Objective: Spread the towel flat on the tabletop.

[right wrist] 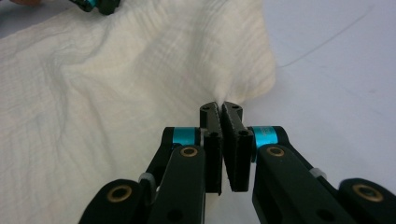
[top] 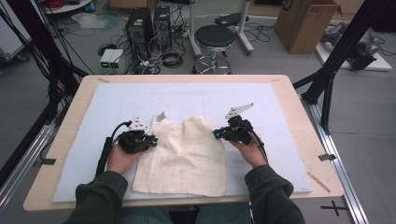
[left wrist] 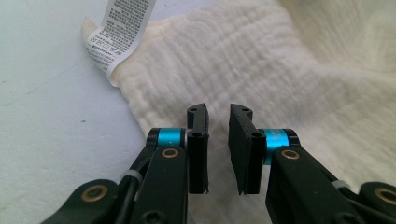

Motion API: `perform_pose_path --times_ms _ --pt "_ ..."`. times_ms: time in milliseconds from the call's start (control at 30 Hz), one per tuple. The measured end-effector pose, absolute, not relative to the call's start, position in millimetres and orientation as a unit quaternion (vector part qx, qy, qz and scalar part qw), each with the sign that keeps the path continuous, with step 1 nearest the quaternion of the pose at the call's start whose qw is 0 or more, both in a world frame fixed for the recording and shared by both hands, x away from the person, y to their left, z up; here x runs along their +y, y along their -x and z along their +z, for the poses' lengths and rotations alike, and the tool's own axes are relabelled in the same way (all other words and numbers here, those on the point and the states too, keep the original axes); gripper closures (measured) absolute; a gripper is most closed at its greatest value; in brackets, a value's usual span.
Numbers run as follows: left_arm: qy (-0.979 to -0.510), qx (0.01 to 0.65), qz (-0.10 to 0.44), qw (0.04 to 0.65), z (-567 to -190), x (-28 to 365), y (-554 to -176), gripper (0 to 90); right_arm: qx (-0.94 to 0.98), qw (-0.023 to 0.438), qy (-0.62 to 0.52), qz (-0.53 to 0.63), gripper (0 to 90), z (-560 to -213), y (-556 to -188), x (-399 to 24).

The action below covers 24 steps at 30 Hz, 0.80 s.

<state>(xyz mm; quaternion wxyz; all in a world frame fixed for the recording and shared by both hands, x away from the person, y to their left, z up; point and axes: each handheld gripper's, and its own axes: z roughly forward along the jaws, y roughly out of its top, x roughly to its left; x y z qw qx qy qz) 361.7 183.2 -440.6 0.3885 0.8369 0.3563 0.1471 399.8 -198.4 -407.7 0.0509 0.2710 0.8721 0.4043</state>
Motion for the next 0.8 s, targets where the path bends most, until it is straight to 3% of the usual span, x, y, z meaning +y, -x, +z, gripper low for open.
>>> perform_pose_path --times_ms 167,300,433,567,800 --pt "-0.840 0.353 0.144 0.386 -440.2 182.0 -359.3 75.7 0.866 0.093 -0.286 0.400 86.9 -388.5 -390.5 -212.6" --pt "-0.841 0.352 0.144 0.385 -440.2 182.4 -358.4 75.2 0.879 0.081 -0.270 0.385 81.0 -392.9 -386.1 -202.0" --pt "-0.842 0.351 0.141 0.385 -439.8 184.7 -357.0 74.6 0.903 0.036 -0.246 0.351 70.4 -412.6 -386.0 -178.4" --pt "-0.840 0.351 0.141 0.388 -440.5 186.2 -356.2 74.3 0.891 0.033 -0.245 0.382 63.6 -411.0 -389.2 -178.9" --pt "-0.840 0.351 0.141 0.388 -440.8 185.9 -356.7 74.1 0.836 0.057 -0.313 0.447 67.3 -401.2 -406.8 -211.5"
